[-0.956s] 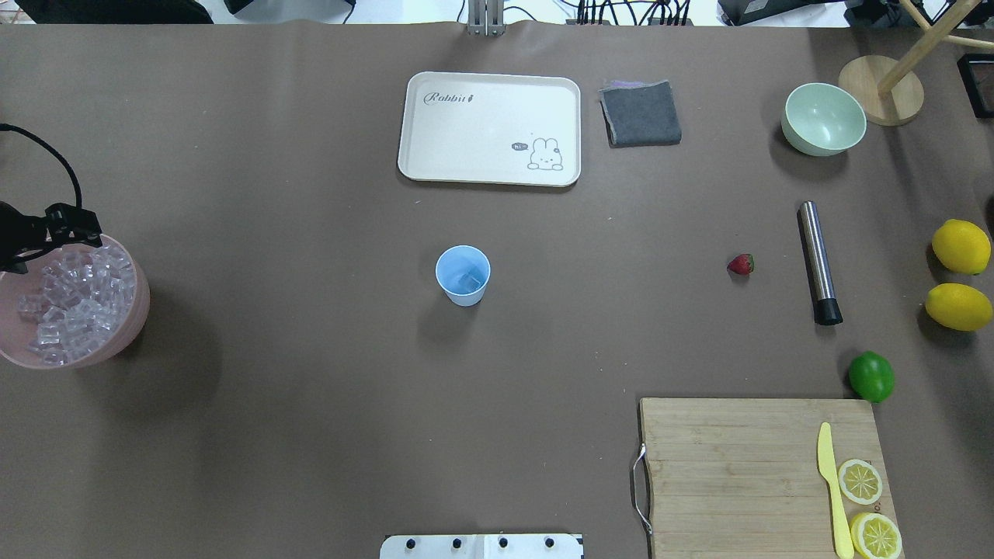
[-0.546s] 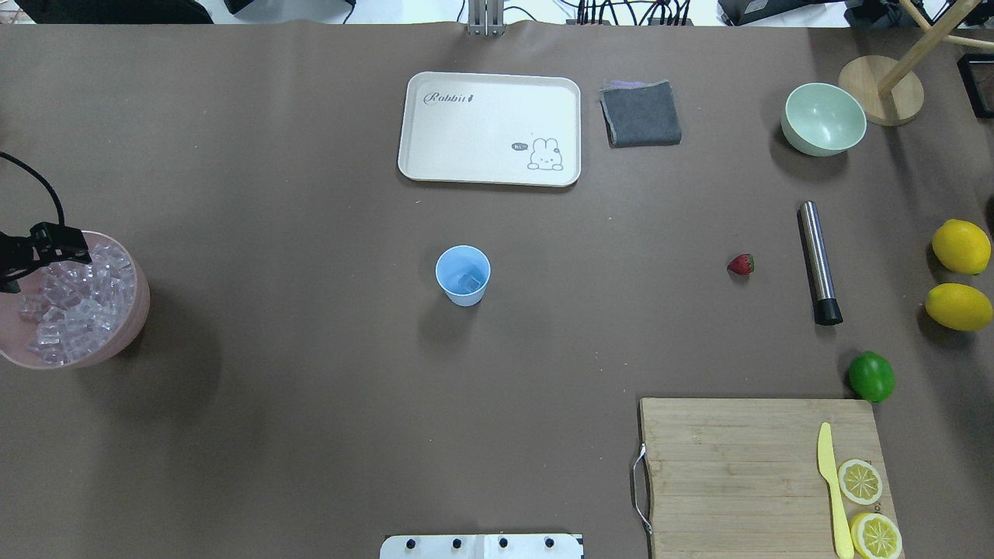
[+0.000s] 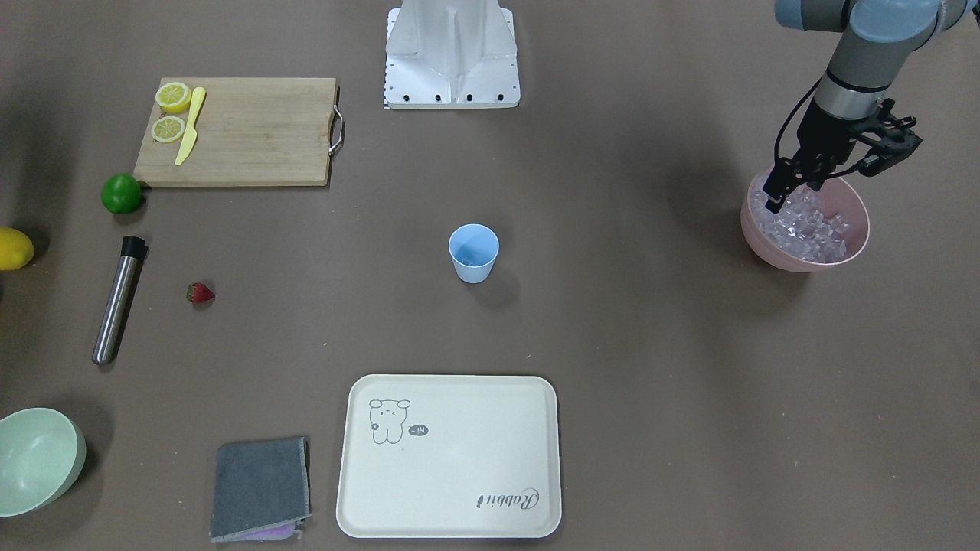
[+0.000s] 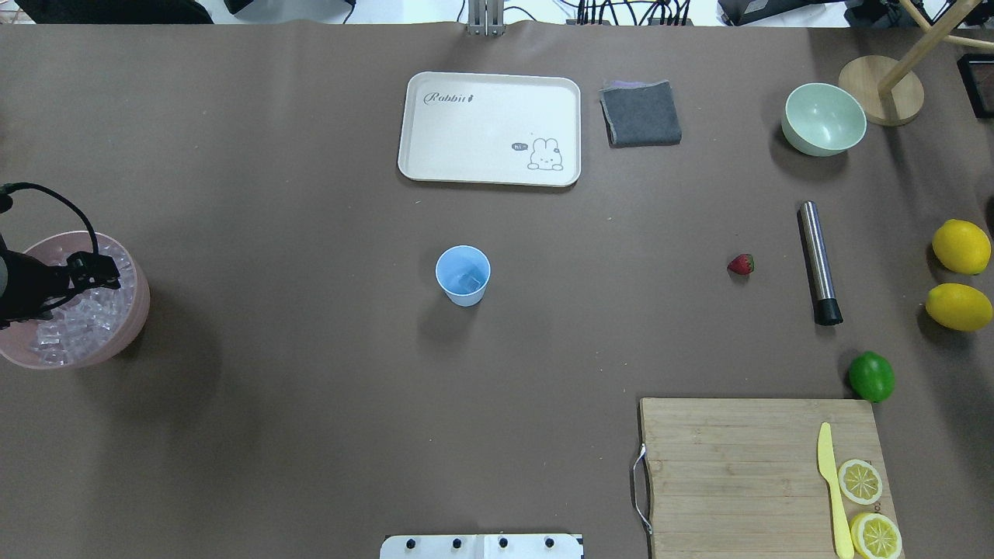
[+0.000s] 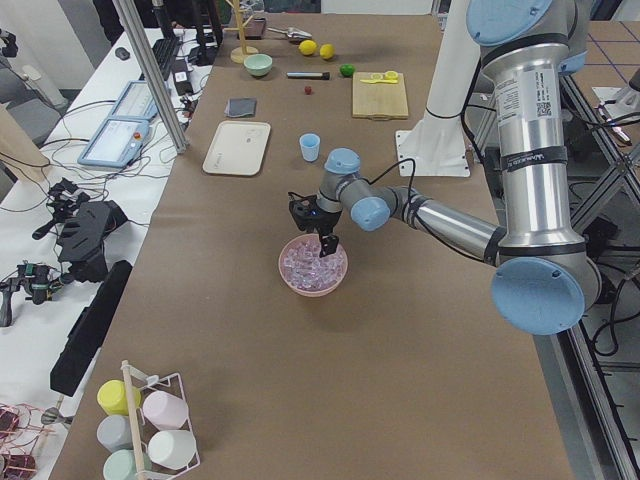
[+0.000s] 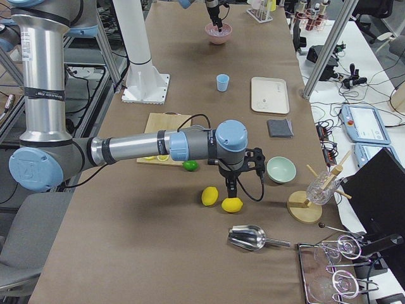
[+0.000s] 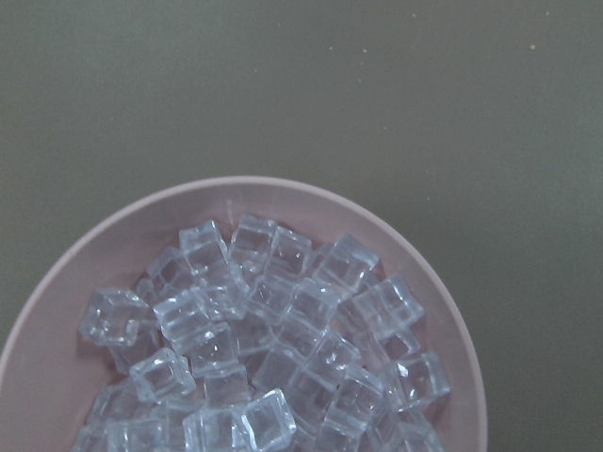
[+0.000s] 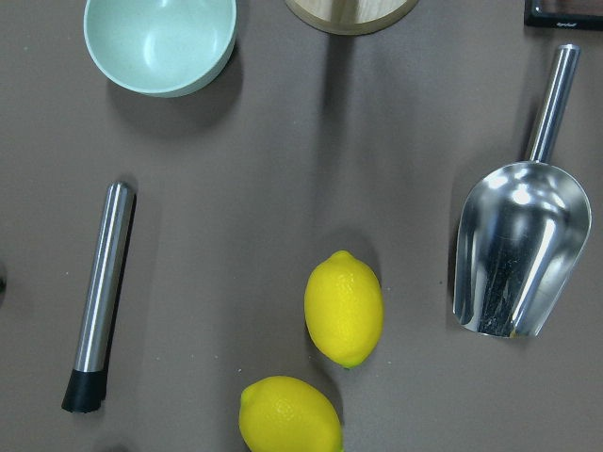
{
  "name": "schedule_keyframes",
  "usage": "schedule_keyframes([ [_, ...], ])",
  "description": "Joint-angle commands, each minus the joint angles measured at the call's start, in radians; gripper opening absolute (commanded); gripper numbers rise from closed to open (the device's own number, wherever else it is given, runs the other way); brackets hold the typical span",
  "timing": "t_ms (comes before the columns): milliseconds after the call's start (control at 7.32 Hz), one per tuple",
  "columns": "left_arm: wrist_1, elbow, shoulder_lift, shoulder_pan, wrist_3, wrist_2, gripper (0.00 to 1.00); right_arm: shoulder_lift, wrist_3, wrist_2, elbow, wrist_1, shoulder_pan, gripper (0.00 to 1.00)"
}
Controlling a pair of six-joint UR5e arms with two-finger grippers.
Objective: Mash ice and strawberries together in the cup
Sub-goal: 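Lower the left gripper into the ice and grasp another cube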
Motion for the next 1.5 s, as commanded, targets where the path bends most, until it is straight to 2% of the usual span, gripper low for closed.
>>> schedule_keyframes([
  [0, 0.000, -0.002, 0.005, 0.017, -0.016, 0.014, 0.97, 0.001, 0.001, -0.001, 0.002, 0.000, -0.006, 1.00],
  [273, -0.001, -0.004, 0.029, 0.029, -0.014, 0.016, 0.97, 0.001, 0.001, -0.001, 0.003, 0.000, -0.006, 1.00],
  [683, -0.001, -0.008, 0.039, 0.032, -0.014, 0.016, 0.73, 0.011, 0.001, -0.001, 0.003, 0.000, -0.012, 1.00],
  [1366, -0.003, -0.007, 0.048, 0.064, -0.028, 0.016, 0.79, 0.013, 0.001, -0.002, 0.000, 0.000, -0.023, 1.00],
])
